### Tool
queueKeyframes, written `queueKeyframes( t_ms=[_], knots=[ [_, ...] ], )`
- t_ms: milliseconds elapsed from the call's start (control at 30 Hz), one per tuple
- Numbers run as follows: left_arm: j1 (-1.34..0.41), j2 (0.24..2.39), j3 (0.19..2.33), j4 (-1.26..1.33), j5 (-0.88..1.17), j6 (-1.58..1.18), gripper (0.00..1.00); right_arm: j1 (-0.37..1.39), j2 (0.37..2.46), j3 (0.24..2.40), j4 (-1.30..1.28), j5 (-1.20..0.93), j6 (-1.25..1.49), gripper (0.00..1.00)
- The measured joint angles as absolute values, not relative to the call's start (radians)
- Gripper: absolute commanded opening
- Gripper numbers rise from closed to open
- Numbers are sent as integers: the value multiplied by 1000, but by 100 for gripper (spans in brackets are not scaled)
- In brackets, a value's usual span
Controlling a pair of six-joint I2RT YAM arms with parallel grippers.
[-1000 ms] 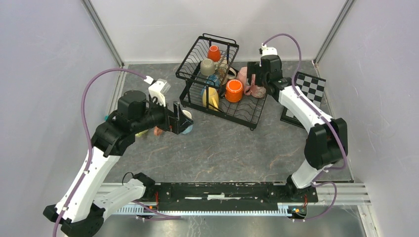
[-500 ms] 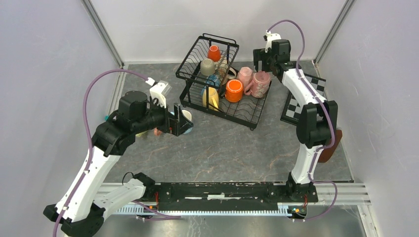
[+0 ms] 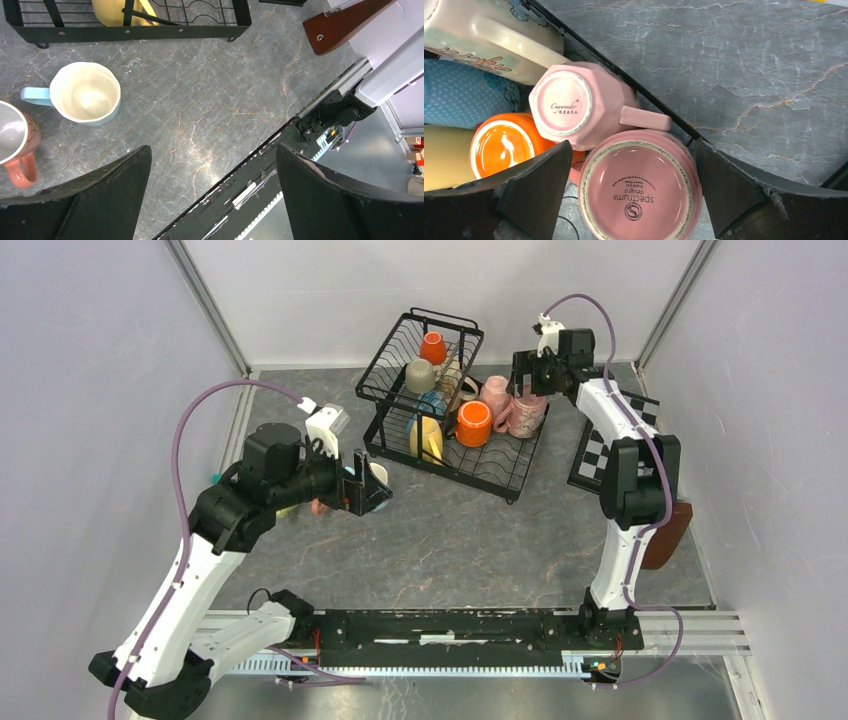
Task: Unload the cups from the dish rack
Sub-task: Move the cup to the dish rack.
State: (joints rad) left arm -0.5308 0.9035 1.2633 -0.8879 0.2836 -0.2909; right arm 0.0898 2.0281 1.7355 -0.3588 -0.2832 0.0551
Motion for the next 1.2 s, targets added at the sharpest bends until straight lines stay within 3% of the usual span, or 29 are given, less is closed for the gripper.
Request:
queueKeyframes(
  t_ms=[767,1200],
  knots=[
    [-531,900,1237,-884,291,-302,100,119,1855,1489,-346,-267,54,98],
    [-531,900,1208,-871,298,-319,100,220,1850,1545,-452,2,47,98]
  ],
)
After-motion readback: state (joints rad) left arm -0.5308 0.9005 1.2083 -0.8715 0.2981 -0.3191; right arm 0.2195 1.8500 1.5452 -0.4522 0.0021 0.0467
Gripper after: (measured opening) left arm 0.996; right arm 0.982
